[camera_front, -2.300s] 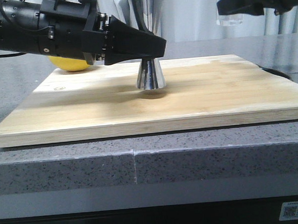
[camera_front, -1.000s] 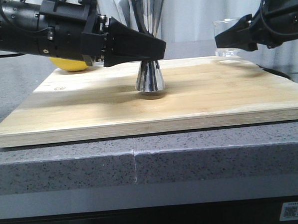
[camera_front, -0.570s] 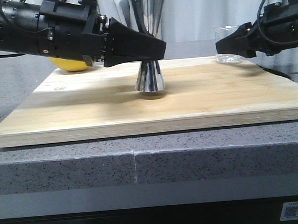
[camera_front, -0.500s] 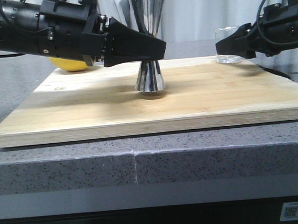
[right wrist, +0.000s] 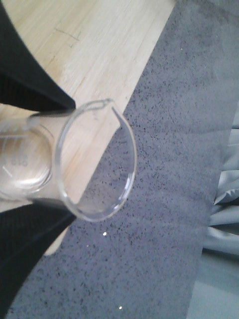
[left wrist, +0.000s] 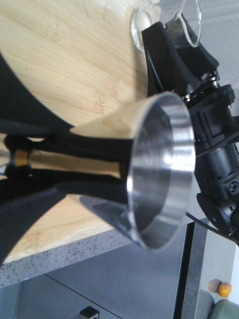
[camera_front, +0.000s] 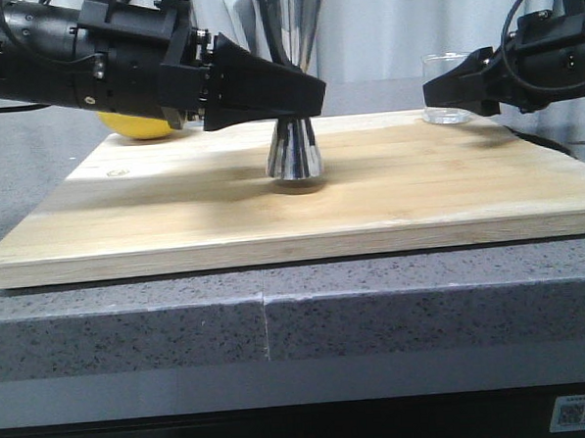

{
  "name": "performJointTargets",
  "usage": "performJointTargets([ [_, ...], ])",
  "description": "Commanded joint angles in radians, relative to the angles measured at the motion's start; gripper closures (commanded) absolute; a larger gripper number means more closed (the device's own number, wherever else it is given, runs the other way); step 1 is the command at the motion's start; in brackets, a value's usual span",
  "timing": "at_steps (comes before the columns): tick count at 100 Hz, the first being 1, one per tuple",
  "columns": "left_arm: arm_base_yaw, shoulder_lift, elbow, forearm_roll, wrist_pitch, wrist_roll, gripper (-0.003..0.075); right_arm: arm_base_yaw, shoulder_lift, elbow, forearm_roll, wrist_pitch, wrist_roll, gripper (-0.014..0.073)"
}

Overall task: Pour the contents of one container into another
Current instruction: 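Lower the beaker onto the board's far corner with the right gripper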

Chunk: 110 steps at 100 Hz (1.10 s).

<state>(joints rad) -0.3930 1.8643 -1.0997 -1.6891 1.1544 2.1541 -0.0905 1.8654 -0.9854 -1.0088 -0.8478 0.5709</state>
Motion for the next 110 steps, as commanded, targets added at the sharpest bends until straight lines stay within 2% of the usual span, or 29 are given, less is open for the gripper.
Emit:
performJointTargets([
  [1, -0.01, -0.057, -0.028, -0.068, 0.115, -0.006, 0.0739, -0.007, -0.035, -0.024, 0.032, -0.055, -0.01, 0.0284],
  [68, -0.01, -0.057, -0.028, -0.068, 0.115, -0.006, 0.0739, -0.007, -0.031, -0.024, 0.032, -0.049, -0.01, 0.0276],
  [89, -0.01, -0.057, -0.028, -0.068, 0.115, -0.006, 0.0739, -0.007, -0.031, -0.024, 0.032, -0.049, -0.01, 0.0132],
  [110, -0.01, -0.057, -0.028, -0.068, 0.115, -0.006, 0.0739, -0.007, -0.031, -0.024, 0.032, -0.049, -0.01, 0.0111],
])
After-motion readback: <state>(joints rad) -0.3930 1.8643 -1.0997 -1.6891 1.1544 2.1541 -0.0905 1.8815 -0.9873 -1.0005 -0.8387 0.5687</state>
